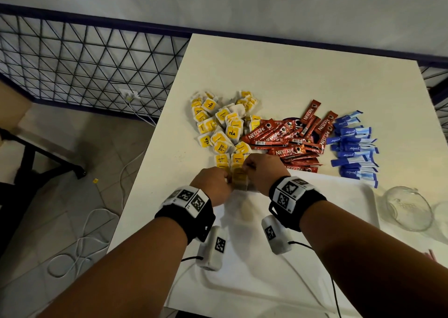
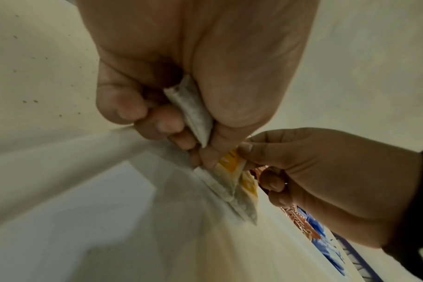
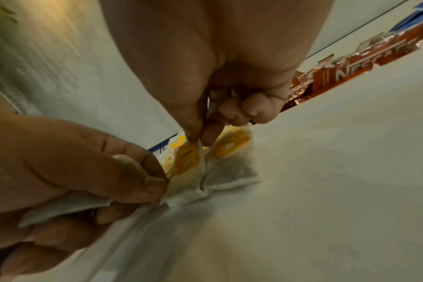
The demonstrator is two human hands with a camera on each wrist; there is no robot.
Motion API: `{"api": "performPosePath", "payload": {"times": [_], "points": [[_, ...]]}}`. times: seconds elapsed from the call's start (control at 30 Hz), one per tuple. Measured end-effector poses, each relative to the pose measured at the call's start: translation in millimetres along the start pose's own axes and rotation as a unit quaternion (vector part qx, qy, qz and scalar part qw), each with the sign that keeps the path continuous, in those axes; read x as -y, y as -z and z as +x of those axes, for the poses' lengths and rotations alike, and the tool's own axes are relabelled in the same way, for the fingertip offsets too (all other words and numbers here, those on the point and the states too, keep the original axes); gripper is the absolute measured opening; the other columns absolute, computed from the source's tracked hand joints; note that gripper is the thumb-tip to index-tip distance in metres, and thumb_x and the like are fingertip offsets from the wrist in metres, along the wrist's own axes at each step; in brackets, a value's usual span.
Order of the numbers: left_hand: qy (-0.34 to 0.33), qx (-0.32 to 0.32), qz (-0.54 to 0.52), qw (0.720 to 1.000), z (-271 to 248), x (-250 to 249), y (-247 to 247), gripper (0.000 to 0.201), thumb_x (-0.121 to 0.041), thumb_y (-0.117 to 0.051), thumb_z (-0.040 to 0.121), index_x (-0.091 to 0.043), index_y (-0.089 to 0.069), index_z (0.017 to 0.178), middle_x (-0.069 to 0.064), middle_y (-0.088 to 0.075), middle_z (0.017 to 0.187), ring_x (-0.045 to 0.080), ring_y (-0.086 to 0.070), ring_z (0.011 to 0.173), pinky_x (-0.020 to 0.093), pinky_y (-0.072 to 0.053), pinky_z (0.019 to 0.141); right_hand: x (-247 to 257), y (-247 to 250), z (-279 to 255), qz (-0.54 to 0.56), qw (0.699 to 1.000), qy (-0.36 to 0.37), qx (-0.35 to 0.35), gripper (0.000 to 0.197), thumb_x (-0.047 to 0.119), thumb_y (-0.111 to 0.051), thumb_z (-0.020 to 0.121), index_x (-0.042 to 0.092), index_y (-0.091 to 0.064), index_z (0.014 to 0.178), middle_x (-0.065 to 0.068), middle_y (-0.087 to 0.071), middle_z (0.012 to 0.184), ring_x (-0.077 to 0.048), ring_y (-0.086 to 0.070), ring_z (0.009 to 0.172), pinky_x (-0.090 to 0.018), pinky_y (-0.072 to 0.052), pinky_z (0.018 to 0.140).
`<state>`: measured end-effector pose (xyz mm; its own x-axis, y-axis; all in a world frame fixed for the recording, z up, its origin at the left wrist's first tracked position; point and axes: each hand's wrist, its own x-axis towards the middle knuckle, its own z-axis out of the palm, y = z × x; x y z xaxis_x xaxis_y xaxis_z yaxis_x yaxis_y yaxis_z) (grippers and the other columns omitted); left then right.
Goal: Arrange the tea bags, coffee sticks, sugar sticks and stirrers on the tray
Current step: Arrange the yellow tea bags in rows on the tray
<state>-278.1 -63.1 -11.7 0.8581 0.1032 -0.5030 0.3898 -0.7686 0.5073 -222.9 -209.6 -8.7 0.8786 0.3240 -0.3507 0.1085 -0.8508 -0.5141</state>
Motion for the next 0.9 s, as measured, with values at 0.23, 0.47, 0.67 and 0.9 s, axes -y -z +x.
{"api": "performPosePath", "payload": {"times": [0.23, 0.47, 0.67, 0.9], "points": [[-0.02, -0.028, 0.013, 0.999, -4.5, 7.0, 6.6, 0.019, -0.034, -0.062, 0.086, -0.023, -0.07, 0.098, 0.004, -0.07, 0.106, 0.028, -0.062, 0.102, 0.026, -0.043, 0.076, 1.6, -5.9, -1.3, -0.033, 0.999, -0.016, -0.028, 0.015, 0.027, -0.054, 0.091, 0.023, -0.067, 0.098, -0.003, -0.066, 0.091, -0.02, -0.059, 0.08, -0.028, -0.048, 0.069], [-0.008, -0.133, -0.019, 0.991, -6.5, 21.1, 10.1, 0.014, -0.029, -0.063, 0.087, -0.021, -0.066, 0.097, 0.004, -0.071, 0.095, 0.027, -0.063, 0.093, 0.029, -0.048, 0.076, -4.2, -7.6, -9.7, -0.018, 0.996, 0.083, -0.029, 0.012, 0.022, -0.06, 0.089, 0.023, -0.069, 0.097, 0.002, -0.063, 0.092, -0.019, -0.057, 0.085, -0.033, -0.05, 0.074], [0.094, 0.04, -0.61, 0.786, -17.7, 10.5, 25.5, 0.045, -0.059, -0.057, 0.079, -0.015, -0.063, 0.088, 0.004, -0.061, 0.069, 0.023, -0.052, 0.061, 0.03, -0.043, 0.056, 22.0, -0.4, -18.1, 0.077, 0.976, 0.183, -0.095, 0.012, 0.027, -0.063, 0.089, 0.021, -0.072, 0.094, 0.004, -0.065, 0.087, -0.001, -0.047, 0.066, -0.012, -0.036, 0.064], [0.063, 0.113, -0.767, 0.629, -28.9, 15.2, 34.8, 0.09, -0.08, -0.031, 0.081, -0.005, -0.053, 0.125, 0.017, -0.062, 0.117, 0.03, -0.061, 0.087, 0.037, -0.051, 0.071, 48.7, 11.7, -21.9, 0.072, 0.968, 0.228, -0.072, 0.016, 0.019, -0.065, 0.085, 0.02, -0.071, 0.1, 0.013, -0.057, 0.085, 0.011, -0.044, 0.067, -0.003, -0.032, 0.064]]}}
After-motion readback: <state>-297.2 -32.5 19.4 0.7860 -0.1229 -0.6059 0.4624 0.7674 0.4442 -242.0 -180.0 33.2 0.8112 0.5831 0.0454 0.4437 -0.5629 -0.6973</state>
